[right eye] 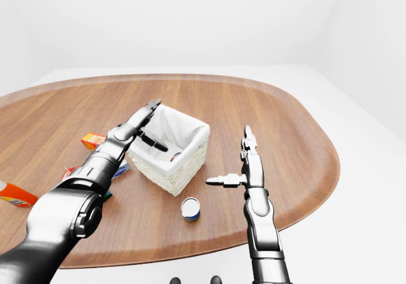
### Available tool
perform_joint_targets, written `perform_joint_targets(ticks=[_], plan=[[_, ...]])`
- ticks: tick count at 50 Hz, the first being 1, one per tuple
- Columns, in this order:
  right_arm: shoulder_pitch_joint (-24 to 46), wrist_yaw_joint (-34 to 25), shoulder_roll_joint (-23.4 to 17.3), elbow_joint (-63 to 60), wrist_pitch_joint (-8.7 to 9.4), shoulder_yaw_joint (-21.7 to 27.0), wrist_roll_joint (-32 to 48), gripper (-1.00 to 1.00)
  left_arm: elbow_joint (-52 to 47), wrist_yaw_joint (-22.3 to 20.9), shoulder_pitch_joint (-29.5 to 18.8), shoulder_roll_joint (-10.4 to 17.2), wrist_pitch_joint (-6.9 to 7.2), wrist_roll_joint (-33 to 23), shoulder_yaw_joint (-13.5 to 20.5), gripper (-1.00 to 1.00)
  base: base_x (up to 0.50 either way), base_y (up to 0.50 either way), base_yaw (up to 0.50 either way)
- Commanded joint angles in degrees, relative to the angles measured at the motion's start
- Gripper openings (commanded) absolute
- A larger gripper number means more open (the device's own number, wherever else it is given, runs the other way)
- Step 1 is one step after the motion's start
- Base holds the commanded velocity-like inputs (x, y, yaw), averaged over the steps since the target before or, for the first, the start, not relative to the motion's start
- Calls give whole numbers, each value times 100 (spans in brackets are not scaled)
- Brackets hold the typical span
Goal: Pick up the tomato sauce, and put it in the basket.
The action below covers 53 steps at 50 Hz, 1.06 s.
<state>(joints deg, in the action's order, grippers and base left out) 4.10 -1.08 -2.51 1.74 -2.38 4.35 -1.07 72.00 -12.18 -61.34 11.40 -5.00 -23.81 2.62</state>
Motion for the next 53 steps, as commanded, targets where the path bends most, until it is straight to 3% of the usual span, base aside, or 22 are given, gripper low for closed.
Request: perform_joint_targets(ticks=[1,19,36,40,44,45,46,53], plan=[[7,0,2,39,-31,-2,6,100,-12,42,-16,10,0,24,26,100,0,0,0],[10,1,0,31,-19,-1,3,100,-175,44,-28,48,0,131,30,100,0,0,0],[21,5,-7,22,13,8,-6,100,-1349,-203,174,68,0,301,-4,100,0,0,0],[17,2,-2,56,-26,1,3,100,-1958,-291,425,60,233,357,-1,100,0,0,0],[-2,3,-1,11,-4,-6,14,100,-3047,-465,824,26,731,400,6,100,0,0,0],[7,5,4,82,-67,-9,22,100,-3500,-526,998,7,934,364,-17,100,0,0,0],[9,6,6,106,-90,-11,25,100,-3770,-573,1108,-14,1000,347,-24,100,0,0,0],[6,10,9,106,-93,-17,34,100,-5479,-773,1817,-205,1000,298,-71,100,0,0,0]])
